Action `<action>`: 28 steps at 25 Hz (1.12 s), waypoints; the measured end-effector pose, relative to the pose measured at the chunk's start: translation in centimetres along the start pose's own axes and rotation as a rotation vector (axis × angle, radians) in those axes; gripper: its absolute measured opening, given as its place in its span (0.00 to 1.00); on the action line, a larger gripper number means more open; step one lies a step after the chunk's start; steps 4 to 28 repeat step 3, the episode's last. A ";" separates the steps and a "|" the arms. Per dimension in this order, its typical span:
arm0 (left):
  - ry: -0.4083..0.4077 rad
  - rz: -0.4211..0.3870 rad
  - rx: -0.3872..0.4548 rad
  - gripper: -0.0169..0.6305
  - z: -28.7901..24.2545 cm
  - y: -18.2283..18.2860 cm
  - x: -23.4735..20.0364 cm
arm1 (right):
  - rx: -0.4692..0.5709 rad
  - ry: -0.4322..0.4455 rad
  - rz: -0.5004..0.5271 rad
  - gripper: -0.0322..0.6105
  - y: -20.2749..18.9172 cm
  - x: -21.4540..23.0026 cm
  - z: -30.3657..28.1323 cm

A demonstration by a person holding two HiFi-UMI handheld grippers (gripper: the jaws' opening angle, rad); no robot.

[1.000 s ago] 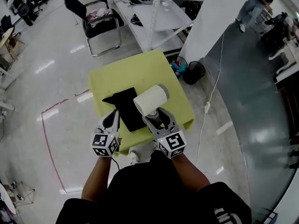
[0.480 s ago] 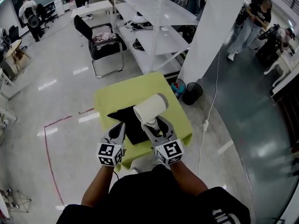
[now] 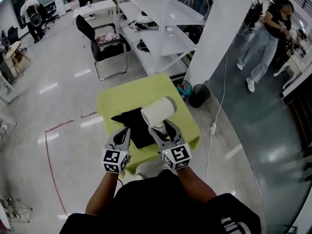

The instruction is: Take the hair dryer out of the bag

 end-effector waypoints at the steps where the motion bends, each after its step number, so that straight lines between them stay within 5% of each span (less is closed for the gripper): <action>1: -0.001 -0.002 0.002 0.04 0.0 0.1 0.0 | 0.002 -0.003 0.001 0.38 0.1 0.0 0.0; 28: -0.004 -0.005 0.008 0.04 -0.1 0.3 -0.1 | 0.005 -0.010 0.002 0.38 0.2 0.1 0.0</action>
Point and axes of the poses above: the fingertips, and each gripper's own axes: z backward along the fingers, x to its right, y out of its top, the point moved 5 cm from there along z, backward along the fingers, and after that the axes turned 5 degrees about -z, right-handed, at the moved point
